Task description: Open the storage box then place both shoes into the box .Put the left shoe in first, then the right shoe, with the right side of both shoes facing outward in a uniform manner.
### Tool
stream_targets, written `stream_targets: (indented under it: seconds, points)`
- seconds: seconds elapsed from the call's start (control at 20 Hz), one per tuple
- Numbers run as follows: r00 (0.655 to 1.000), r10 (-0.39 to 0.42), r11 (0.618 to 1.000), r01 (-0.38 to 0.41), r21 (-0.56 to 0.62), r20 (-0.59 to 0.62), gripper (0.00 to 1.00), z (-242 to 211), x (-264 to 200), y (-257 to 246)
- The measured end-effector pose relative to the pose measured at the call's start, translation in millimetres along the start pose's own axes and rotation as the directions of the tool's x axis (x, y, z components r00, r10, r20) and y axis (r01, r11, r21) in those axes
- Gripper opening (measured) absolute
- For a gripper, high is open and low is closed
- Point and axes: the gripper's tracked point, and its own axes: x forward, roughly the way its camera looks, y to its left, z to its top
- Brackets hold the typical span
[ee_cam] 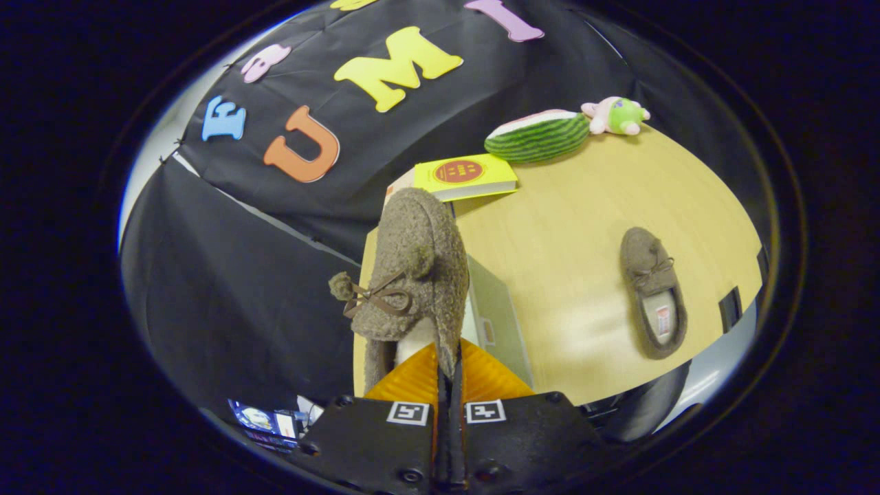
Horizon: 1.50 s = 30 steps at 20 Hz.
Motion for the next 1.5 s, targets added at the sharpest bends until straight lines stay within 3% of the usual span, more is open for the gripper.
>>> stream_targets:
  seconds: [0.25, 0.5, 0.85, 1.0, 1.05, 1.2, 1.3, 1.5]
  points:
    - [0.998, 0.016, 1.0, -0.015, 0.01, -0.064, 0.06, -33, 42, 34]
    - [0.988, -0.054, 0.998, 0.058, 0.021, -0.143, 0.06, -66, 81, 30]
    - [0.965, -0.085, 0.994, 0.099, 0.047, -0.248, 0.07, -97, 124, 31]
    - [0.969, -0.065, 0.996, 0.078, 0.045, -0.238, 0.2, -90, 129, 39]
    - [0.972, -0.048, 0.997, 0.059, 0.044, -0.231, 0.2, -90, 131, 44]
    - [0.981, -0.007, 1.0, 0.008, 0.007, -0.194, 0.47, -83, 121, 56]
    - [0.989, 0.013, 0.998, -0.021, -0.056, -0.144, 0.6, -73, 114, 64]
    - [0.999, -0.042, 0.974, 0.034, -0.226, -0.03, 0.95, -56, 90, 59]
